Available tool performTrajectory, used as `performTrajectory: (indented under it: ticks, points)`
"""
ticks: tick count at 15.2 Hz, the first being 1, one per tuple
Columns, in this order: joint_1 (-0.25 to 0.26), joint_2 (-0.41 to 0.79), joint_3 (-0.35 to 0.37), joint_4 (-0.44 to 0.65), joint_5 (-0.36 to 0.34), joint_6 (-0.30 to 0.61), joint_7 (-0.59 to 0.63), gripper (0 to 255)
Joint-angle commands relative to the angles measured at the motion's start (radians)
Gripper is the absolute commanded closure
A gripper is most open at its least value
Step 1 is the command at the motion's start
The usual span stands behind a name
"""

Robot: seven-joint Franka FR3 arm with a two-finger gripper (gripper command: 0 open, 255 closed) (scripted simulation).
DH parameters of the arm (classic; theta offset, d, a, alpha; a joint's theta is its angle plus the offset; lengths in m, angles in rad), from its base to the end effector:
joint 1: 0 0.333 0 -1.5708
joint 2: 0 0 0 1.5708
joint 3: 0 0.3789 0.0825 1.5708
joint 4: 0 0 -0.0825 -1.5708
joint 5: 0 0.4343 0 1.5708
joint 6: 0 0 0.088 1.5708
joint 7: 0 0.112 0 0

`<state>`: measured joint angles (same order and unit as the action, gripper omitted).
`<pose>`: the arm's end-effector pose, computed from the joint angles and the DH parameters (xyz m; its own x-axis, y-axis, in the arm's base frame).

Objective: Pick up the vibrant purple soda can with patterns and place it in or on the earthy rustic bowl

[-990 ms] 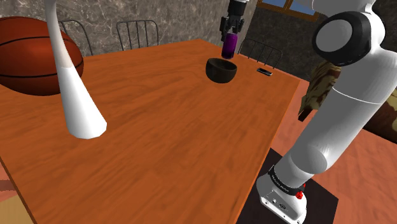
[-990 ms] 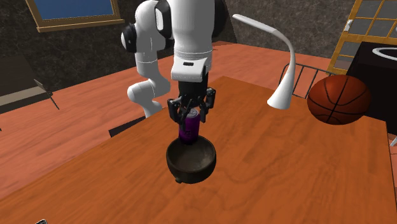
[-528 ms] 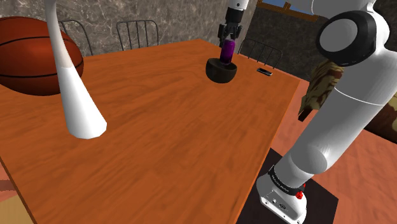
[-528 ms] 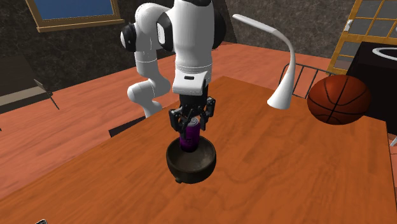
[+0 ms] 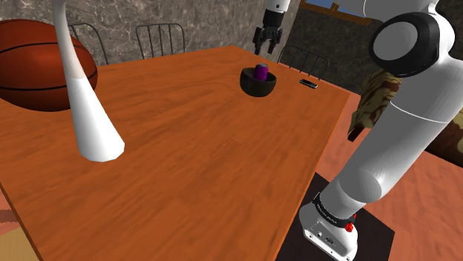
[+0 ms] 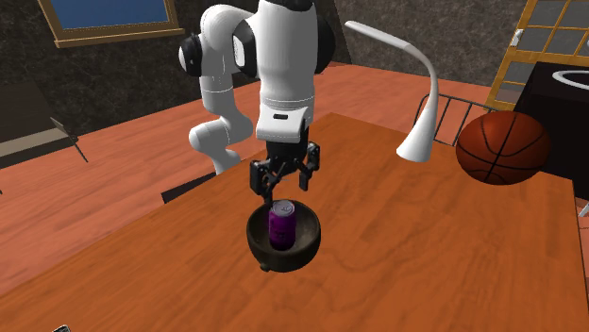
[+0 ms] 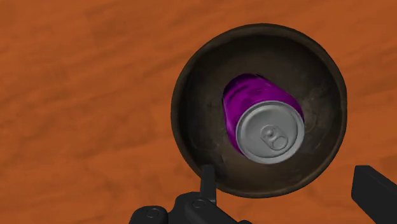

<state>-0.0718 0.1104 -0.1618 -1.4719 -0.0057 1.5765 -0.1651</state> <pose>0.6297 -0.1437 0.6664 0.9977 -0.0676 -0.0082 -0.0674 -0.9975 0.0224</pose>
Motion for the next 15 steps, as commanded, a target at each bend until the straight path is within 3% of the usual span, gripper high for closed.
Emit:
performTrajectory:
  ticks: [1,4,8,15]
  points:
    - [0.000,0.000,0.000,0.000,0.000,0.000,0.000,0]
    - [0.000,0.000,0.000,0.000,0.000,0.000,0.000,0]
    - [-0.005,0.055,-0.002,0.204,0.009,-0.150,-0.006,0]
    - [-0.006,0.055,-0.002,0.204,0.009,-0.150,-0.006,0]
